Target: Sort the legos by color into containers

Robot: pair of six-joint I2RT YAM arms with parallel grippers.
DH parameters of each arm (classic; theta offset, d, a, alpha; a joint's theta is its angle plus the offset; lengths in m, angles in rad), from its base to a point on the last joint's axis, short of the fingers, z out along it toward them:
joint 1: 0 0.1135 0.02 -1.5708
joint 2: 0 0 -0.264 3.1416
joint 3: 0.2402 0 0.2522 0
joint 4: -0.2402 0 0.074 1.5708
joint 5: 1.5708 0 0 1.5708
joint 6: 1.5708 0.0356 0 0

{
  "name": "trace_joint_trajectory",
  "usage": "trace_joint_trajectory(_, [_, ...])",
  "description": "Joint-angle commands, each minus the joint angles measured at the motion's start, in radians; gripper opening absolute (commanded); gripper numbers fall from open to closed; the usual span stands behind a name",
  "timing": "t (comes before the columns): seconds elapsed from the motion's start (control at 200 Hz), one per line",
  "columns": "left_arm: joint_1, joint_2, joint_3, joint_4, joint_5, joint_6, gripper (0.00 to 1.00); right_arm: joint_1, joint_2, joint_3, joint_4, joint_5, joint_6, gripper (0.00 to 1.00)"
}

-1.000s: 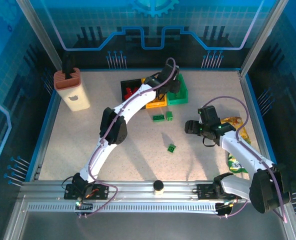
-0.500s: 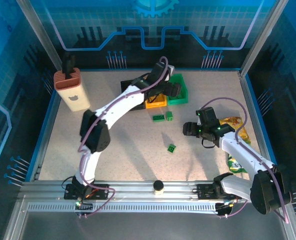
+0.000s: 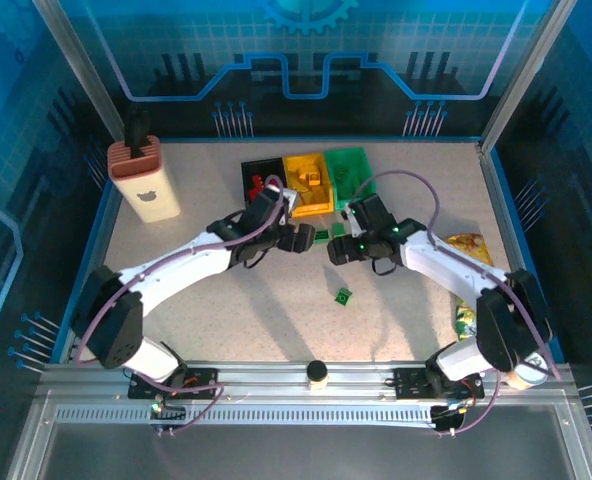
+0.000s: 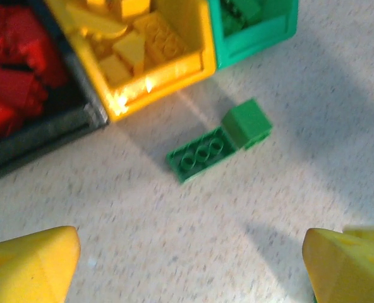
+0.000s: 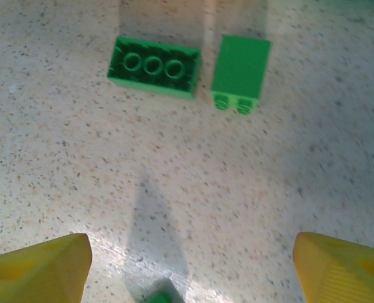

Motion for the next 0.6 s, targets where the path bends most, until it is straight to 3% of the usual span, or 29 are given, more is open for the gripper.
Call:
trace_joint_trajectory(0.0, [-0.002, -0.129, -0.105, 0.054, -0.034, -0.062, 0.91, 0.017, 0.114, 0.120, -0.073, -0.025, -0.079, 0.85])
trace_joint_trajectory(0.245, [-0.002, -0.375, -0.321, 0.033, -0.106, -0.139, 0.91, 0.064, 0.352, 0.371, -0.172, 0.012, -0.065, 0.87])
trace_joint_trajectory(0.595, [0.001, -0.572, -0.423, -0.081, -0.203, -0.173, 0.91, 0.096, 0.572, 0.603, -0.310, 0.070, 0.029, 0.87])
